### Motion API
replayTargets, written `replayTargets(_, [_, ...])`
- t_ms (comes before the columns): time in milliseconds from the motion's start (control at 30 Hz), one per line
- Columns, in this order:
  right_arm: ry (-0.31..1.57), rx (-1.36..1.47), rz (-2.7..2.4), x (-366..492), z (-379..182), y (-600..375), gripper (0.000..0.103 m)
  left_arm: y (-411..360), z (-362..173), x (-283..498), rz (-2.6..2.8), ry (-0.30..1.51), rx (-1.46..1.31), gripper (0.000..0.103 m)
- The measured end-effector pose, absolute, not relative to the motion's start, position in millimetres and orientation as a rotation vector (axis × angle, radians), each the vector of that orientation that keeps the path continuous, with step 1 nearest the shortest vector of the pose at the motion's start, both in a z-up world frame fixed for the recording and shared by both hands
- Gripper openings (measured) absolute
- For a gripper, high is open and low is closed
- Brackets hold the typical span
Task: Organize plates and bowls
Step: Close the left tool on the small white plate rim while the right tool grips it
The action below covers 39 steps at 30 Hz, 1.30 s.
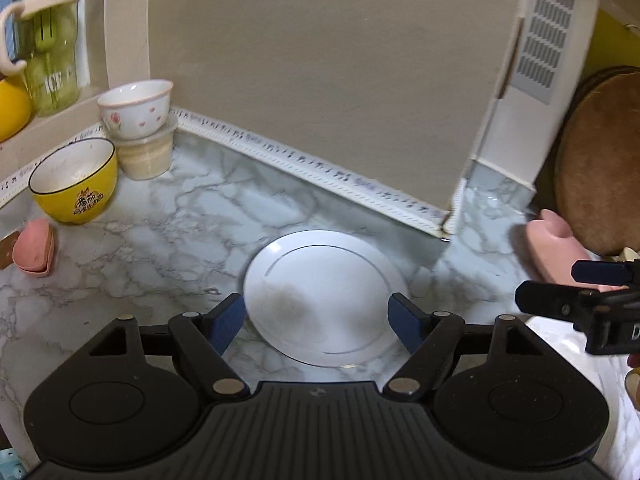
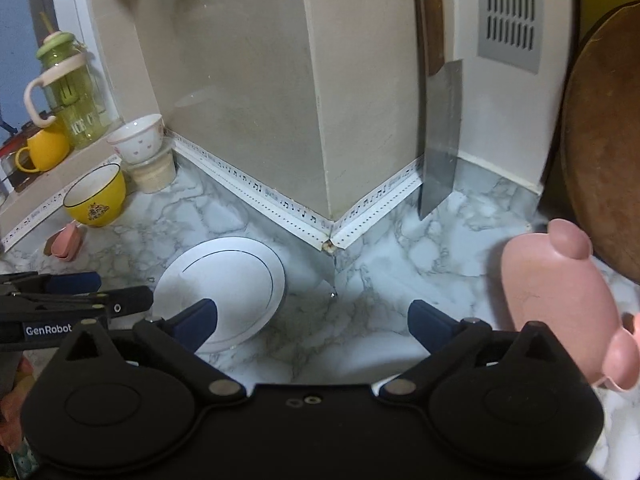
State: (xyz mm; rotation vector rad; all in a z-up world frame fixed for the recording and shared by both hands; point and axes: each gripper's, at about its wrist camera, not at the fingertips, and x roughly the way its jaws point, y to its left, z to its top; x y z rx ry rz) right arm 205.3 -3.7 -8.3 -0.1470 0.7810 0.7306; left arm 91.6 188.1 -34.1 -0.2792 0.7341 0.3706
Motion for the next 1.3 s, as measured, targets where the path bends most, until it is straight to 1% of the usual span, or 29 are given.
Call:
replayTargets(67, [0.789, -0.155, 0.733, 212, -13, 5, 0.101, 197, -39, 98, 0.386, 0.752, -0.287, 0.078])
replayTargets(267, [0.833, -0.174, 0.762, 228, -30, 30, 0.092, 216, -55, 112, 0.440, 0.782, -0.304, 0.078])
replayTargets(333, [0.849, -0.175, 0.781, 232, -35, 38, 0.087, 222, -60, 117, 0.445, 0.793, -0.313, 0.078])
replayTargets(500, [0.883, -0.179, 0.778, 242, -48, 52, 0.082, 242, -75, 127, 0.451, 0.827, -0.385, 0.078])
replayTargets(667, [0.938, -0.170, 0.787, 253, -63, 61, 0.075, 249, -87, 134, 0.455, 0.846, -0.395, 0.078])
replayTargets(733, [0.948, -0.175, 0.795, 254, -68, 64, 0.066, 251, -91, 137, 0.449, 0.855, -0.410, 0.078])
replayTargets(767, [0.954, -0.175, 0.800, 255, -70, 65, 0.064, 252, -92, 137, 0.443, 0.854, -0.414, 0.078])
replayTargets(800, [0.961, -0.173, 0.805, 256, -71, 66, 0.058, 252, -93, 138, 0.442, 0.856, -0.413, 0.077])
replayTargets(833, [0.968, -0.168, 0.812, 257, -73, 67, 0.053, 252, -94, 139, 0.443, 0.860, -0.410, 0.072])
replayTargets(867, [0.973, -0.161, 0.815, 258, -74, 67, 0.051, 253, -95, 140, 0.440, 0.865, -0.414, 0.066])
replayTargets(933, [0.988, -0.149, 0.817, 260, -77, 68, 0.044, 257, -98, 140, 0.442, 0.873, -0.438, 0.063])
replayTargets(1000, [1.007, -0.130, 0.820, 262, -79, 68, 0.037, 261, -100, 140, 0.446, 0.874, -0.471, 0.057])
replayTargets(1067, [1.028, -0.112, 0.815, 265, -81, 68, 0.033, 266, -103, 139, 0.445, 0.876, -0.502, 0.050])
replayTargets(1133, [1.044, -0.086, 0.817, 268, -83, 67, 0.026, 269, -104, 139, 0.449, 0.874, -0.515, 0.047])
replayTargets(1233, [1.070, -0.056, 0.822, 272, -84, 66, 0.019, 273, -105, 139, 0.440, 0.870, -0.549, 0.040])
replayTargets(1300, [1.093, -0.027, 0.832, 275, -86, 66, 0.015, 277, -105, 139, 0.439, 0.867, -0.571, 0.037])
